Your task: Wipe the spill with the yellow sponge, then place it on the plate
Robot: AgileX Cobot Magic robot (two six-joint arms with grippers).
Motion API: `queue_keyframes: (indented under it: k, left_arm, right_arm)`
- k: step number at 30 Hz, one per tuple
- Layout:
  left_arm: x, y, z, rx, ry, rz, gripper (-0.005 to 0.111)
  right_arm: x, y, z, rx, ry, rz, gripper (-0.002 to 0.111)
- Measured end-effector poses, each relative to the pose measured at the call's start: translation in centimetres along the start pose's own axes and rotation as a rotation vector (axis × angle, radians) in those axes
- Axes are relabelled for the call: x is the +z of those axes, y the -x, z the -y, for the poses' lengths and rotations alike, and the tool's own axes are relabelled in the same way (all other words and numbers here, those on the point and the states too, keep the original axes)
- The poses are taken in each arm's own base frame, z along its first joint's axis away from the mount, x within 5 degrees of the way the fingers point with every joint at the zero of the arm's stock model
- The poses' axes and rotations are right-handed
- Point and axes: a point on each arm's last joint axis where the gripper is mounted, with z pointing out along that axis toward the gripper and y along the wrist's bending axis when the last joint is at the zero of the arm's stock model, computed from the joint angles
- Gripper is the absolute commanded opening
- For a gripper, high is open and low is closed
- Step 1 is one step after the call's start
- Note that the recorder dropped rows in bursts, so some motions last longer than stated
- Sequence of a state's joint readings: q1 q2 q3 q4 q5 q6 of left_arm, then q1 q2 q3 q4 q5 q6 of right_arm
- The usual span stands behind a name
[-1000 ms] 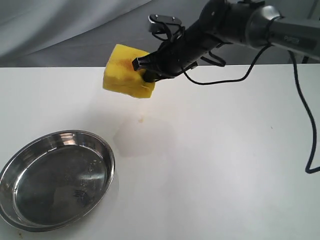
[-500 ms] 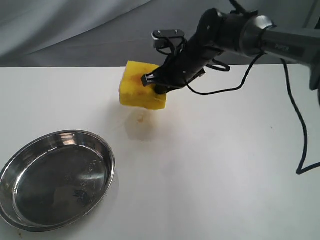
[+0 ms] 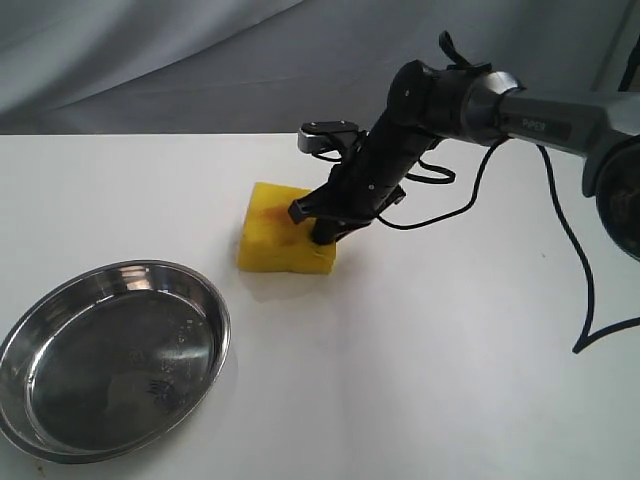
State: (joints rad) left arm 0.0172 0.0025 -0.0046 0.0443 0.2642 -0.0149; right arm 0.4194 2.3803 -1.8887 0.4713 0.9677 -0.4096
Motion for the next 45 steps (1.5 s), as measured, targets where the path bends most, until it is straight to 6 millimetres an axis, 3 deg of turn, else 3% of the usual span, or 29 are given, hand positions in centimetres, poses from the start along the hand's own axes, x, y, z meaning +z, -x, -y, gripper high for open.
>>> queue_keyframes:
  k: [7,11,16,20,25,28,32,35,39,45]
  left_arm:
    - [0.0,0.0,0.0,0.0,0.0,0.0,0.0]
    - [0.0,0.0,0.0,0.0,0.0,0.0,0.0]
    - [0.0,0.0,0.0,0.0,0.0,0.0,0.0]
    - [0.0,0.0,0.0,0.0,0.0,0.0,0.0]
    - [0.0,0.0,0.0,0.0,0.0,0.0,0.0]
    - [0.0,0.0,0.0,0.0,0.0,0.0,0.0]
    - [0.0,0.0,0.0,0.0,0.0,0.0,0.0]
    - [0.0,0.0,0.0,0.0,0.0,0.0,0.0]
    - [0.0,0.0,0.0,0.0,0.0,0.0,0.0]
    - [0.0,0.0,0.0,0.0,0.0,0.0,0.0]
  right_arm:
    - [-0.3,-1.2,-1.9,-0.027,0.208,-0.133,0.0]
    - [-0.3,-1.2,-2.1,-0.037,0.236,-0.135,0.0]
    - [0.0,-0.2,-1.1,0.033,0.127,-0.017,0.0]
    - [-0.1,0.9,0.8,0.183,-0.083,0.115,0.0]
    - [-0.3,1.2,2.1,0.253,-0.219,0.16,0.0]
    - [-2.3,1.7,1.2,0.221,-0.205,0.189,0.0]
    - [-8.5,2.8,-1.7,0.109,-0.158,0.304,0.0]
    - [-10.1,2.8,-2.4,0.086,-0.15,0.314,0.0]
    - [-9.1,1.3,-2.5,0.029,-0.12,0.164,0.0]
    - [-4.6,-1.7,-1.6,0.053,-0.047,-0.076,0.0]
